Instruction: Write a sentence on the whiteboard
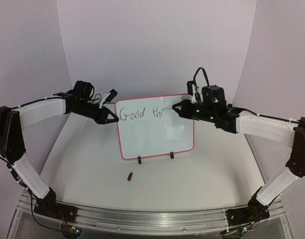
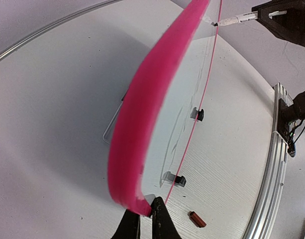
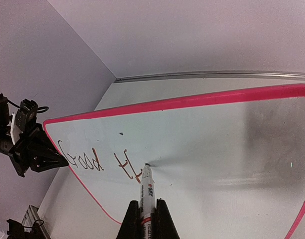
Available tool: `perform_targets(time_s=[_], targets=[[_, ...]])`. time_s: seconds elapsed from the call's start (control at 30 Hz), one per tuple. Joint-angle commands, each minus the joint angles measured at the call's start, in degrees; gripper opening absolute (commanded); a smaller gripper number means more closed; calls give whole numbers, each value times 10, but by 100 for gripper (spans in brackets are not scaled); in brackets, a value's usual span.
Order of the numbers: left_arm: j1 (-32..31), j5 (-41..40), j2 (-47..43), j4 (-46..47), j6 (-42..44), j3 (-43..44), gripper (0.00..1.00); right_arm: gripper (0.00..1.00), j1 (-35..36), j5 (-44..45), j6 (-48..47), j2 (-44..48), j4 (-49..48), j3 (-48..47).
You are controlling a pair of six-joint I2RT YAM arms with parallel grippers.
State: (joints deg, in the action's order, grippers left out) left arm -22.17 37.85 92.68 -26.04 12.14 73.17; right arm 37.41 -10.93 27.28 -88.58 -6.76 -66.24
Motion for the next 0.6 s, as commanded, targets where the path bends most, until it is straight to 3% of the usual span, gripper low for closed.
perform_targets(time_s=[0.0, 0.57], targets=[[-3, -40, 16, -13, 24, 15, 0, 0, -1, 20, -6, -7, -13, -22], [-3, -41, 11, -12, 23, 13, 0, 0, -1, 3, -9, 58, -11, 15]])
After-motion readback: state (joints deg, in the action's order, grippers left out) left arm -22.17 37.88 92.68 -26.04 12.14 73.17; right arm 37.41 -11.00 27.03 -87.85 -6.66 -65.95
